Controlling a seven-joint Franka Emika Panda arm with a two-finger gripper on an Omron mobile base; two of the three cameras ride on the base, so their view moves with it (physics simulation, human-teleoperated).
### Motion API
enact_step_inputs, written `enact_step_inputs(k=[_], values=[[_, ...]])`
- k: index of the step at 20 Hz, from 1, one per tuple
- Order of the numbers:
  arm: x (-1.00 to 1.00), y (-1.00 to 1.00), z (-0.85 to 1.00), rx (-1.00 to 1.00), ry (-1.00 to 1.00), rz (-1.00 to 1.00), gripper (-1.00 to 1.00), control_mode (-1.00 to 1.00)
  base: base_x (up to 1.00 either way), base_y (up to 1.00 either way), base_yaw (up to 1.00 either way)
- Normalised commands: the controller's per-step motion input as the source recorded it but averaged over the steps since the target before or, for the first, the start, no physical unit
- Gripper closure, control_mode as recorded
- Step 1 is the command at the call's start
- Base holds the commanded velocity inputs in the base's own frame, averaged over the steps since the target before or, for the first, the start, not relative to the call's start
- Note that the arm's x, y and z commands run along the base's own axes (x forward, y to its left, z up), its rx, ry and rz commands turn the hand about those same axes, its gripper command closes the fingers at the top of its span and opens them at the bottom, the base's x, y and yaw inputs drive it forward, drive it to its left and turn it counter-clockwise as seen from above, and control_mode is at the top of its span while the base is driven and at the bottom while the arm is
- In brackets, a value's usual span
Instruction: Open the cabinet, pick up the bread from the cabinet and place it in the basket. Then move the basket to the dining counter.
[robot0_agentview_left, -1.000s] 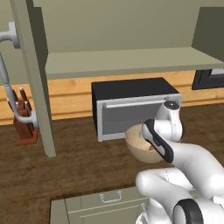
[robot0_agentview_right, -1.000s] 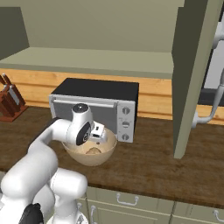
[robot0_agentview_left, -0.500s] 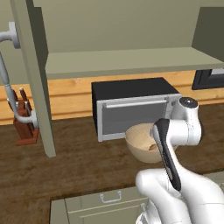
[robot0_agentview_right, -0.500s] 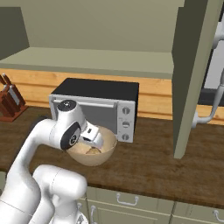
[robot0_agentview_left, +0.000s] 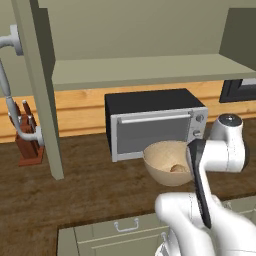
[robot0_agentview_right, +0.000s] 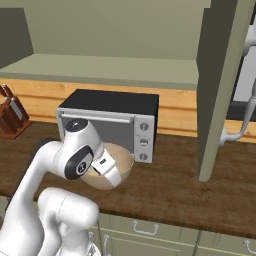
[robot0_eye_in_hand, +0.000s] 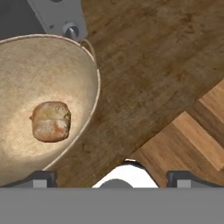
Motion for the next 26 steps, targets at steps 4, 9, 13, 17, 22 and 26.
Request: enact_step_inputs(k=[4, 9, 13, 17, 22, 26], values=[[-0.09, 0.00, 0.11, 0.20, 0.00, -0.14, -1.00, -1.00, 0.00, 0.00, 0.00], [0.04, 0.00, 0.00, 0.05, 0.01, -0.01, -1.00, -1.00, 0.00, 0.00, 0.00], [0.24, 0.00, -0.03, 0.00, 0.00, 0.00, -1.00, -1.00, 0.00, 0.00, 0.00], [0.27, 0.00, -0.28, 0.04, 0.00, 0.00, -1.00, -1.00, 0.00, 0.00, 0.00], [0.31, 0.00, -0.49, 0.11, 0.02, 0.00, -1.00, -1.00, 0.00, 0.00, 0.00], [0.37, 0.00, -0.36, 0.06, 0.01, 0.00, -1.00, -1.00, 0.00, 0.00, 0.00]])
